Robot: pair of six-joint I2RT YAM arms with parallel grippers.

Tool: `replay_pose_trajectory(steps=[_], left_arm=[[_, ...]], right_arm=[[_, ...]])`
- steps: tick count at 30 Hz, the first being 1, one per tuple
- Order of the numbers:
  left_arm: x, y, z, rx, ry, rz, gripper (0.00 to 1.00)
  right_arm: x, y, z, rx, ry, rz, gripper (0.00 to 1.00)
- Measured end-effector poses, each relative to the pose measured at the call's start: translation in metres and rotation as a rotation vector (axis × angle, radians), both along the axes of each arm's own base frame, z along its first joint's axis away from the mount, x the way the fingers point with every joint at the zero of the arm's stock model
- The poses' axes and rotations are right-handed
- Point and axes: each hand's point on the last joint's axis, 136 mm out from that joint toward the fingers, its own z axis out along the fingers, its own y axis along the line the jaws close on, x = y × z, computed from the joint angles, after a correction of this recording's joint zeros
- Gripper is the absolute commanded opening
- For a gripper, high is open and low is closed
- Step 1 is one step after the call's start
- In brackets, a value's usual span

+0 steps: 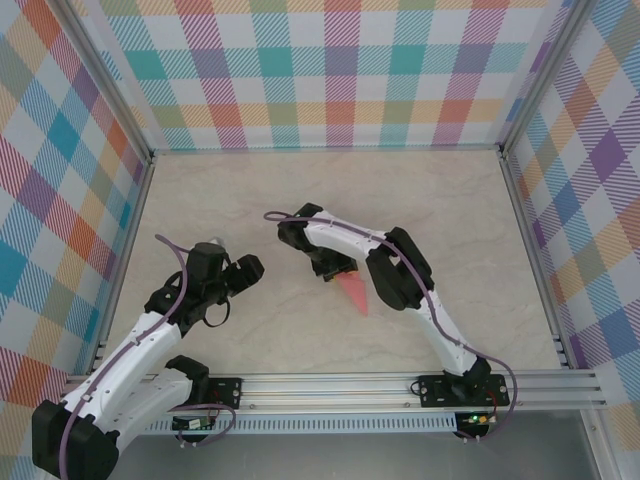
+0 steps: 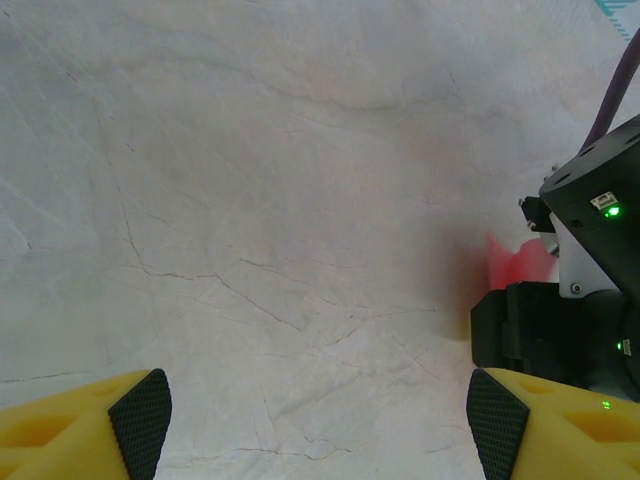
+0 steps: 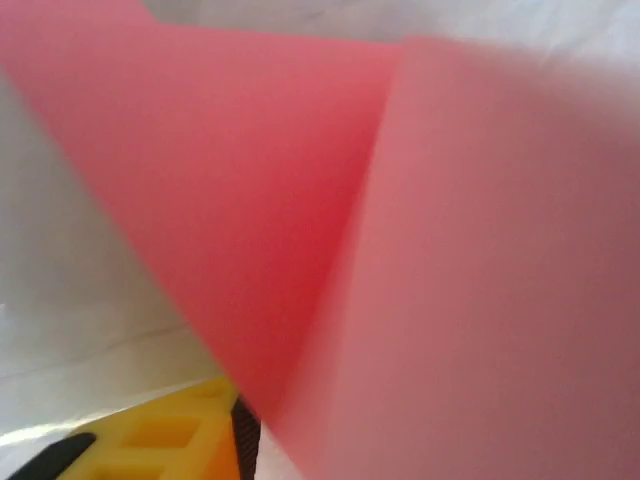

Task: Fold a paper plane with a square sheet of paper (pick it up from the middle)
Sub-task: Turn over the paper at the center of the table, then fold the wing for the fifth time at the center of the table.

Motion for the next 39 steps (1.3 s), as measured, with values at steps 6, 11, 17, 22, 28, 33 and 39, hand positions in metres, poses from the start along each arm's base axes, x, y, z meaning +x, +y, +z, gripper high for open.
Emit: replay_pose_trajectory(steps=[6,11,17,22,28,33,39], left_arm=[[-0.001,-0.003,-0.001,-0.012,0.007,-0.008,0.81],[-0.001,-0.015,-0.005,-0.065,0.031,-0.047,0.83],[0.004,-0.04,-0.021,-0.146,0.091,-0.108,0.86],[0.008,-0.067,-0.044,-0.146,0.17,-0.158,0.85],[0.021,-0.089,-0.056,-0.157,0.199,-0.175,0.85],[0.031,-0.108,-0.062,-0.162,0.214,-0.191,0.84],[0.037,-0.132,-0.071,-0.16,0.239,-0.224,0.83]], right_arm=[[-0.009,0.034,0.04,0.3,-0.029,0.034,0.74],[-0.021,0.033,0.102,0.607,-0.135,0.075,0.77],[-0.019,-0.033,0.085,0.922,-0.129,-0.14,0.6],[-0.029,-0.037,0.057,1.088,-0.037,-0.215,0.18],[-0.035,-0.026,0.062,1.254,0.029,-0.193,0.08],[-0.038,-0.017,0.066,1.321,0.07,-0.143,0.08],[-0.044,-0.014,0.044,1.31,0.147,-0.149,0.09]])
